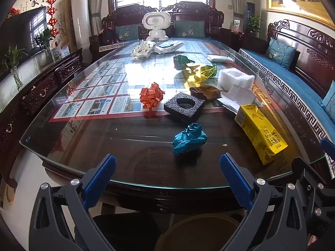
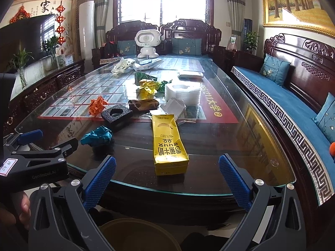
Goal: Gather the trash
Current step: 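Move the left tool toward the crumpled teal paper on the table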
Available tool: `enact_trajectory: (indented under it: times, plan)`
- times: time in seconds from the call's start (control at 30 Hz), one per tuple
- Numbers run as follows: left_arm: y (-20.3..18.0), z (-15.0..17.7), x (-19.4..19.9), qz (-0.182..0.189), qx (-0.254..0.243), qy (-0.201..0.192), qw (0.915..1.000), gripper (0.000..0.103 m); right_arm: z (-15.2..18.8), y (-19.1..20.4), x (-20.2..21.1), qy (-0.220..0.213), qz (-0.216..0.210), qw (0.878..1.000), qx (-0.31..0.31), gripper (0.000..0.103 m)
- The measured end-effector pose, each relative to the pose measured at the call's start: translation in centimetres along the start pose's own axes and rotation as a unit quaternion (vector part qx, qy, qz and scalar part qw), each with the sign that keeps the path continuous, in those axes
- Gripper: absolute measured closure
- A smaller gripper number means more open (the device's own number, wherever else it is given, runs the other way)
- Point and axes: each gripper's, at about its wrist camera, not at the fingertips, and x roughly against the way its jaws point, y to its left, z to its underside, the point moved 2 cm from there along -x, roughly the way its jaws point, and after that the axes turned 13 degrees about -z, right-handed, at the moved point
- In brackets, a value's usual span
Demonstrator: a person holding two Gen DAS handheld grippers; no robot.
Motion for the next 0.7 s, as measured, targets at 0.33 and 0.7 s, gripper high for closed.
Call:
enact_trajectory:
  times: [0.33,0.7]
  plan:
    - [-0.4,-0.1,0.2,0.012,-0.006,0.001,0.9999,0.004,-0.2,-0.7,0.5,-0.011,0.003,1.000,-0.012,0.008]
    - [-0.3,-0.1,1.5,0.036,0.007,-0.044,0.9983,0.004,0.0,-0.8,0.2,-0.004,0.001,1.000,-0.010,0.008]
